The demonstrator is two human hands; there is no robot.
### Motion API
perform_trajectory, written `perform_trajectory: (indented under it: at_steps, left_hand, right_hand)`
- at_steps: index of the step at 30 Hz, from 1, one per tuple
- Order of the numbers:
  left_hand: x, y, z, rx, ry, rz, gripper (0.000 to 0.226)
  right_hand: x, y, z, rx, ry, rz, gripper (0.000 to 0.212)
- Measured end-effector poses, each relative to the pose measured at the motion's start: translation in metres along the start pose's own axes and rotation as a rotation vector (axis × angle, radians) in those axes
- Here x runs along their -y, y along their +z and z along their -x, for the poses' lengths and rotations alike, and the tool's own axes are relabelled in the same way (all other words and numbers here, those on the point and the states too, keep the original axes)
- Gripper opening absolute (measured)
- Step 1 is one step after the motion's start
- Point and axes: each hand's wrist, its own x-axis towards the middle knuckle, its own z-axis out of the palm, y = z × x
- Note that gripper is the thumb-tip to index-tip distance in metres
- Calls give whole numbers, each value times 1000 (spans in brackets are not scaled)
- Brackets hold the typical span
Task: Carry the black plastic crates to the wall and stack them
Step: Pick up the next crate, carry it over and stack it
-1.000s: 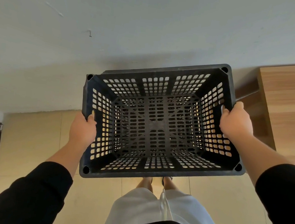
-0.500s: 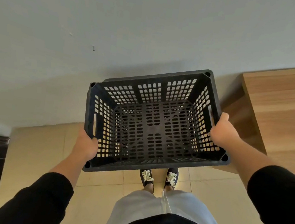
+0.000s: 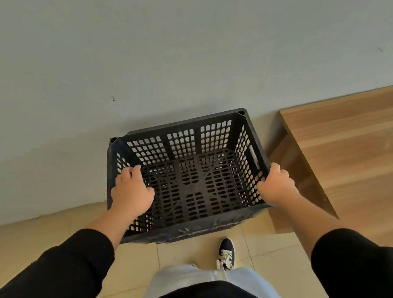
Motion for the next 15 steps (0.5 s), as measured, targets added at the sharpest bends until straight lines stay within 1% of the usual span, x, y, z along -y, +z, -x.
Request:
perform_trajectory:
  at_steps: [2, 8, 12, 15]
  left_hand:
    - [-13, -3, 0, 46, 131, -22, 75]
    - [-43, -3, 20, 179, 416, -138, 68]
    - [-64, 4, 54, 210, 570, -235, 65]
    - [-89, 11, 84, 227, 703, -318, 62]
  right_hand:
    - [-3, 2, 22, -44, 22, -6, 62]
    - [-11, 25, 92, -127, 74, -73, 59]
    - [-24, 49, 145, -185, 79, -87, 55]
    - [-49, 62, 180, -224, 125, -126, 55]
